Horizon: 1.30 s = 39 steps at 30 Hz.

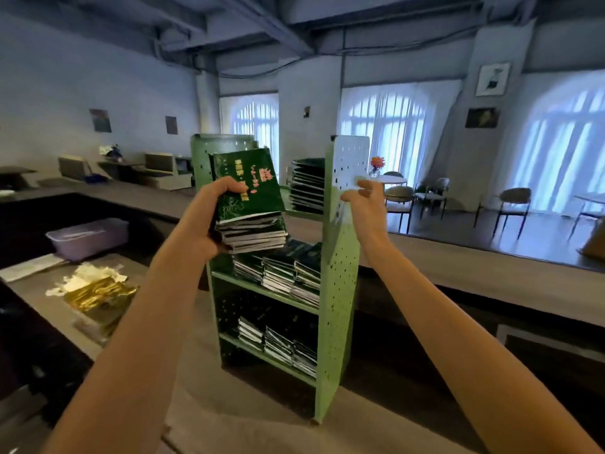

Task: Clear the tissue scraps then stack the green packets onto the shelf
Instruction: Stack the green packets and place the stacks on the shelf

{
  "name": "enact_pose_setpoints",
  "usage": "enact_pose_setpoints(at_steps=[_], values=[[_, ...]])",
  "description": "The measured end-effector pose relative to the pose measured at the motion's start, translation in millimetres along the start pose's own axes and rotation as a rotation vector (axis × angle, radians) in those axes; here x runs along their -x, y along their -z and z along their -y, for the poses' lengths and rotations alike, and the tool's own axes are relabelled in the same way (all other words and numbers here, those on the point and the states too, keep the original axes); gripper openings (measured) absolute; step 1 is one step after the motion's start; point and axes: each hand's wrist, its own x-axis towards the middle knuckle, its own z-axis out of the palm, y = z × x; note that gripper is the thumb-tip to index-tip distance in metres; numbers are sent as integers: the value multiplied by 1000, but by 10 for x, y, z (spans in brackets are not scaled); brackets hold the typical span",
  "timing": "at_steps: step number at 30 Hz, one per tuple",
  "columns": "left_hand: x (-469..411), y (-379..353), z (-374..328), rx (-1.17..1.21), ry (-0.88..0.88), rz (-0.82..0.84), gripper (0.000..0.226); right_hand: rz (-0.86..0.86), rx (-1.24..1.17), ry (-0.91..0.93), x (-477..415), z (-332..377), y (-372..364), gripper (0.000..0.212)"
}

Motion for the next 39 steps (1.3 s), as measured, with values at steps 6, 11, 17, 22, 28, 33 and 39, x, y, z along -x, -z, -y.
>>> enact_pose_setpoints(at_steps=[6, 11, 17, 22, 28, 33, 39], values=[[-551, 183, -484, -53, 3, 82, 14, -187, -124, 59, -169, 97, -330, 25], [-1004, 242, -613, -112, 80, 148, 20, -327, -100, 101, -264, 85, -436, 10], [-1372, 155, -621, -170, 219, 280, 24, -368, -78, 120, -330, 75, -463, 14], [-1550, 14, -564, -292, 280, 357, 25, -354, -55, 118, -357, 83, -454, 15], [-1671, -83, -525, -380, 300, 363, 29, -352, -62, 149, -343, 40, -459, 18], [-1701, -134, -564, -486, 259, 373, 24, -376, -79, 157, -311, 2, -485, 16], [-1693, -102, -542, -359, 240, 325, 30, -389, -77, 144, -320, -21, -492, 12]])
